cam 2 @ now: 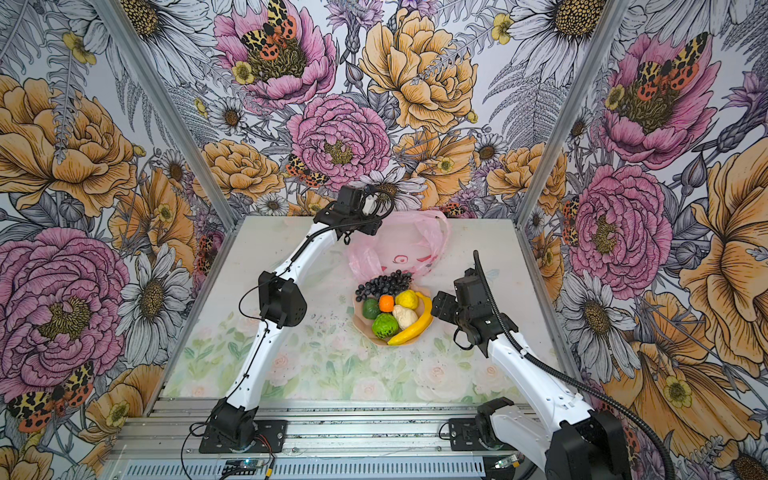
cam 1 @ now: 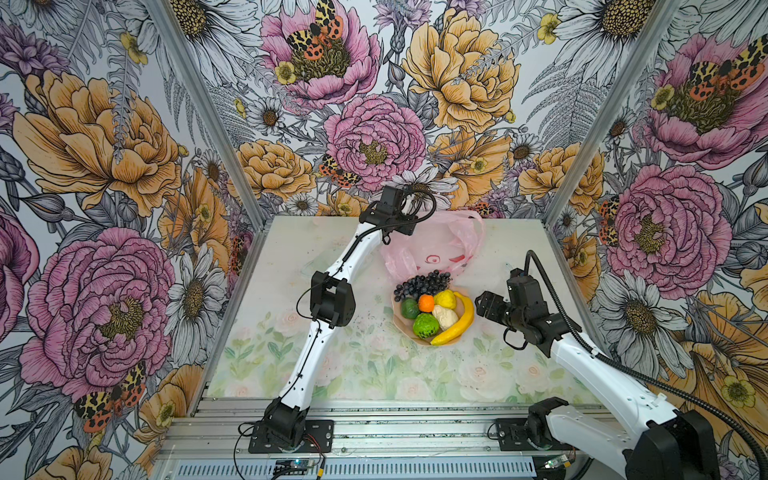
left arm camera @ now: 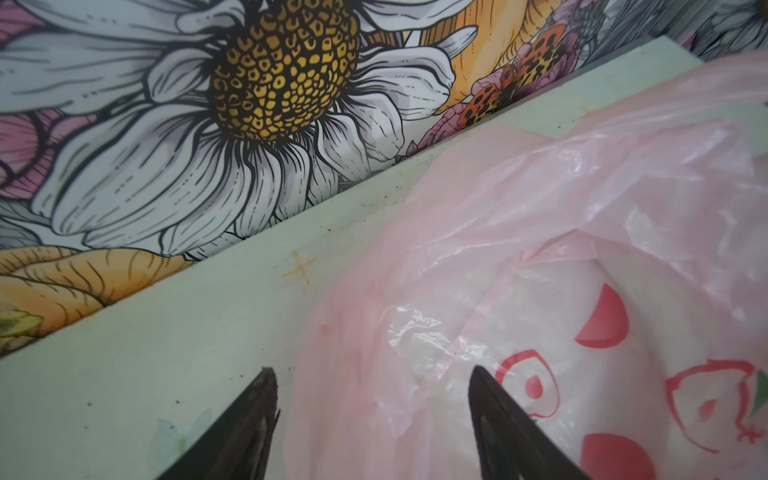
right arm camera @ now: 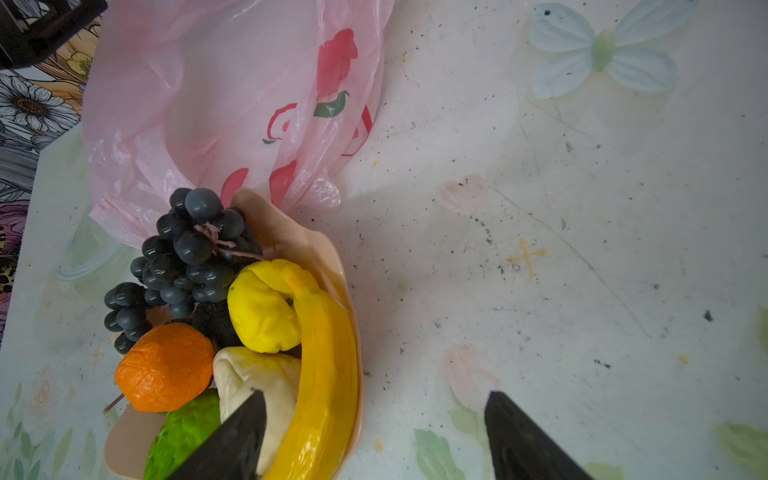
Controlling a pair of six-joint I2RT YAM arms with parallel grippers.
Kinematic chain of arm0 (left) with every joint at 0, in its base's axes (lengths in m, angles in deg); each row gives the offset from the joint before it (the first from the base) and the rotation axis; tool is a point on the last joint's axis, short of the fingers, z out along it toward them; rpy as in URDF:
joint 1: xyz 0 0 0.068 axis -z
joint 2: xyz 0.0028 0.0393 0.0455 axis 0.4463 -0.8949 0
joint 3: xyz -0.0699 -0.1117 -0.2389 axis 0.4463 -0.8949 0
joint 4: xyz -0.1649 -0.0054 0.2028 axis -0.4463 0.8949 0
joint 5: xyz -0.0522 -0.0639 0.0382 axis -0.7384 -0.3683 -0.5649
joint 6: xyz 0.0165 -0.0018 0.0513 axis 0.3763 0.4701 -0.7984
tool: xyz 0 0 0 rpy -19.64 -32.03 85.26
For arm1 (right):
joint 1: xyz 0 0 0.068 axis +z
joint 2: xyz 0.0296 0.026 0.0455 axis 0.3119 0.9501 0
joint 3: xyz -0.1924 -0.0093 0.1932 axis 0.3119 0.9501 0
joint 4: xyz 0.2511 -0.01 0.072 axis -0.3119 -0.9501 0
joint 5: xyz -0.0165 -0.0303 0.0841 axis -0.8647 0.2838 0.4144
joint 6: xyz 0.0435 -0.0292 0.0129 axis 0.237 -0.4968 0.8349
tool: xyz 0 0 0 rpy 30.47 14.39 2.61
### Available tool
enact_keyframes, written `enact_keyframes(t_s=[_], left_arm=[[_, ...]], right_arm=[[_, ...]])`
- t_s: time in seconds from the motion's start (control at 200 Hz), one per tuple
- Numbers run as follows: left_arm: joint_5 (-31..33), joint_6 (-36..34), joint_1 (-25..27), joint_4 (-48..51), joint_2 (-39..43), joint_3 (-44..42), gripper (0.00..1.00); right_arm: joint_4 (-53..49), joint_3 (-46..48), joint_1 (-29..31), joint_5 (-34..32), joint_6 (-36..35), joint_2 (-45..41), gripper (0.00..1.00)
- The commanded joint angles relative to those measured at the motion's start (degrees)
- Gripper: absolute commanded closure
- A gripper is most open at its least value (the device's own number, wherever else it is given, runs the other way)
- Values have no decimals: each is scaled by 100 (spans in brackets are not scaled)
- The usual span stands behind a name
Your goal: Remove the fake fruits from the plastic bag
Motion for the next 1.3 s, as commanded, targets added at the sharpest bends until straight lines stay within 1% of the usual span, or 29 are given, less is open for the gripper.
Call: enact_keyframes(t_s=[0.0,0.075,0.15,0.195,0.35,0.415,0.475,0.57,0.645,0.776,0.951,1.016,1.031,1.041,1.056,1.141,1.291], left_arm=[[639,70,100,73,573,-105,10],[708,334,148,77,1020,-427,6],[702,764,160,80,1559,-901,2],[688,1055,151,80,1899,-1259,1],[634,2044,96,54,3163,-2928,1],[622,2268,87,-16,3678,-3739,1],[669,2453,91,-324,4215,-4637,1],[681,2737,73,-1239,5314,-6265,1],[701,3018,-6,-1735,6015,-7325,1],[675,3435,-219,-2496,7154,-8983,1],[837,3738,-480,-3235,8426,-10849,1],[854,3864,-641,-3433,8826,-11427,1],[851,3887,-673,-3475,8906,-11552,1],[842,3905,-702,-3494,8960,-11630,1],[823,3920,-747,-3533,9046,-11747,1],[711,3949,-942,-3640,9404,-12224,1],[736,3898,-1084,-3577,9744,-12548,2]], right_arm=[[218,-26,-187,265,39,154,15],[246,-73,-366,491,73,258,14],[279,-82,-491,556,103,277,14],[291,-80,-537,544,130,268,14],[360,-45,-592,550,322,283,15],[468,6,-585,605,405,307,15],[524,31,-560,601,469,359,15],[560,52,-473,540,520,431,15],[601,66,-377,510,576,468,14],[732,134,-258,505,674,461,11],[1071,343,-143,679,859,470,10],[1198,408,-86,713,941,502,9],[1221,416,-67,723,961,512,6],[1250,430,-53,725,969,518,2],[1288,442,-32,728,985,533,1],[1460,470,33,814,1066,663,1],[1783,500,104,949,1215,895,1]])
